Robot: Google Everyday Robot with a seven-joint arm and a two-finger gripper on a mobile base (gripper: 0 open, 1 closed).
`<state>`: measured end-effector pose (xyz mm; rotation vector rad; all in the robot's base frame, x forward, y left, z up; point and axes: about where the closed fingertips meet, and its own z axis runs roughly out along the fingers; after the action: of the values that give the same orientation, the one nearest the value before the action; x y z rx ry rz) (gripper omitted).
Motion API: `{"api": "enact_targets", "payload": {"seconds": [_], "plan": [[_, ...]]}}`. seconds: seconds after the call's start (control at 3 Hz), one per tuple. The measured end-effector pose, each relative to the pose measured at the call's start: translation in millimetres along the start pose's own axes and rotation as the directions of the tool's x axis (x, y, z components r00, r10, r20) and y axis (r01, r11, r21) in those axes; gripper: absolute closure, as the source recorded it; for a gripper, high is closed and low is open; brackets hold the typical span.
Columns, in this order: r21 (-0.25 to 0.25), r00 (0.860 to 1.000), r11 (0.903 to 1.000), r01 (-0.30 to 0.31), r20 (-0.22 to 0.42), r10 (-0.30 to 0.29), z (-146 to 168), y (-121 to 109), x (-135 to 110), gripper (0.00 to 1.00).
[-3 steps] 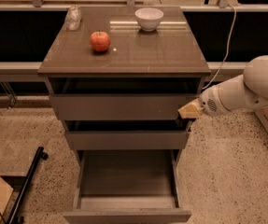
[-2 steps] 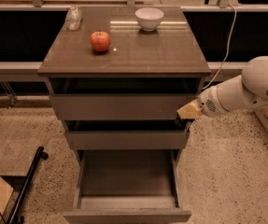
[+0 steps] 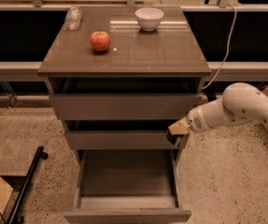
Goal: Place rxbar chocolate into bottom drawer
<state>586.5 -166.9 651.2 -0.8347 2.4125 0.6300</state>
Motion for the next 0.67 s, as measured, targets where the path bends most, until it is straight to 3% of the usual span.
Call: {"api": "enact_targets", "payload": {"seconds": [0.33, 0.67], "plan": [[-0.054, 0.998, 0.9975, -0.047, -0.044, 0.044, 62.8, -17.8, 39.3, 1.0], [-0.054, 0.998, 0.9975, -0.047, -0.044, 0.044, 63.0, -17.7, 39.4, 1.0]]}}
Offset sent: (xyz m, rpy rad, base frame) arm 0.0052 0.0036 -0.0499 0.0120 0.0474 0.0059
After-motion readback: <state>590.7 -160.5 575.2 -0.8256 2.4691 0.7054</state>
